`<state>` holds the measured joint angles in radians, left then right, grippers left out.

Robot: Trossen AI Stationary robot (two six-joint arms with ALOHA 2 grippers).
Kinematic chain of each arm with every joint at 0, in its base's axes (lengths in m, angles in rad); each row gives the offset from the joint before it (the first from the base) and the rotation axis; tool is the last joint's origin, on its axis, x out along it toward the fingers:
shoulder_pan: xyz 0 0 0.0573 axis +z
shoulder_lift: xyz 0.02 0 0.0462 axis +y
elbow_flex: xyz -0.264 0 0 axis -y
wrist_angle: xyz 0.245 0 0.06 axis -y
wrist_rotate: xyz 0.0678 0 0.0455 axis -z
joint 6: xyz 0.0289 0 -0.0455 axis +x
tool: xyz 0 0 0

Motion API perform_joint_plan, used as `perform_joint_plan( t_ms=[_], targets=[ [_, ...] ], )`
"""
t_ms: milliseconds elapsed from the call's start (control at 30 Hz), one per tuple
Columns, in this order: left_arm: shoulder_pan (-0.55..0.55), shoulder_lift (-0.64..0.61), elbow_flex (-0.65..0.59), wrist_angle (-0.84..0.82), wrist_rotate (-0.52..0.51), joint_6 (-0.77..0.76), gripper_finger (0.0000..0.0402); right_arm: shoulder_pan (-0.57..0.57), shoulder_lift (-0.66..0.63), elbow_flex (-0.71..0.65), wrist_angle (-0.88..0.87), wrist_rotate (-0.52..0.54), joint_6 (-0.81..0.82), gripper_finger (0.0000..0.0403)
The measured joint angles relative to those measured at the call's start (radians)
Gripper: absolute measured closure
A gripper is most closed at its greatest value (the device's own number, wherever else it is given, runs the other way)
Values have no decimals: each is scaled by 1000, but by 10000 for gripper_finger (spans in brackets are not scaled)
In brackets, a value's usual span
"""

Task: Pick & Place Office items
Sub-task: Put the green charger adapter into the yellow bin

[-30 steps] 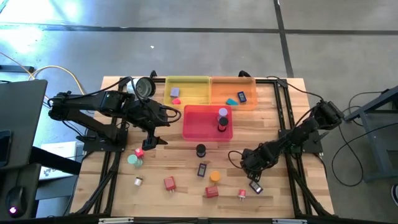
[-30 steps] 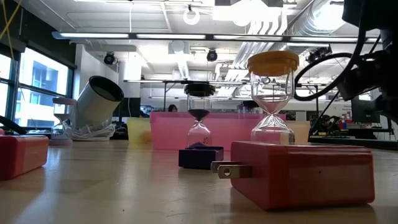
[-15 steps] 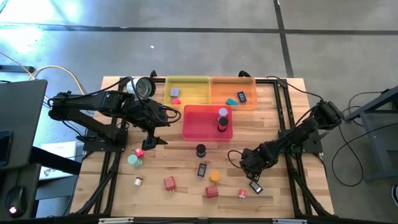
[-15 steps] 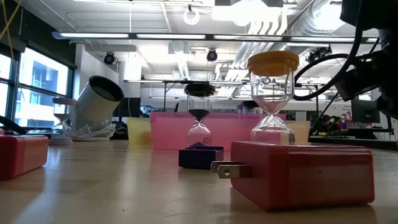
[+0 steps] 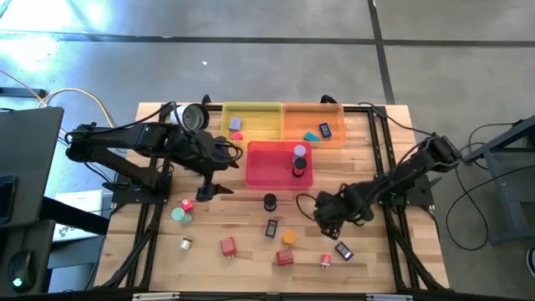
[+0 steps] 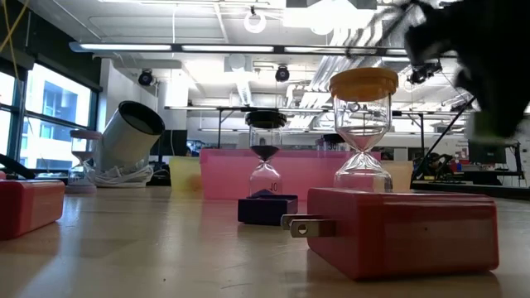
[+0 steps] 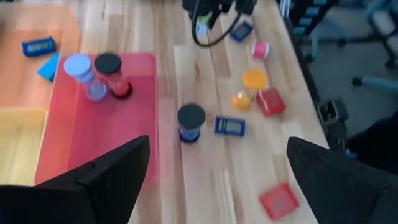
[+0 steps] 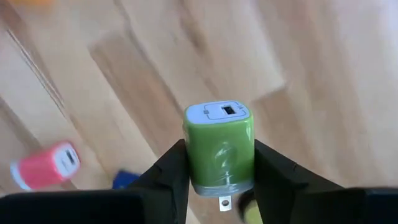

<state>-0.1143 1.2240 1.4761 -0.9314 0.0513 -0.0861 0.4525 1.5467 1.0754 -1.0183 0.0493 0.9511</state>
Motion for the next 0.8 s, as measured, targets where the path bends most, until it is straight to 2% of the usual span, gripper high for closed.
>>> perform_joint_plan(
  t_ms=[167,433,600,800],
  targets=[
    [0,8,0,125,0,-62,32,-44,0,178,-57,96,-46,280],
    [8,17,0,318,-2,-62,32,-77,0,446,-24,360,-148,280],
    [8,16,0,374,-2,-64,32,-76,0,510,120,469,-262,280],
    [8,34,0,400,-4,-53,32,-82,0,522,337,477,-433,280]
  ],
)
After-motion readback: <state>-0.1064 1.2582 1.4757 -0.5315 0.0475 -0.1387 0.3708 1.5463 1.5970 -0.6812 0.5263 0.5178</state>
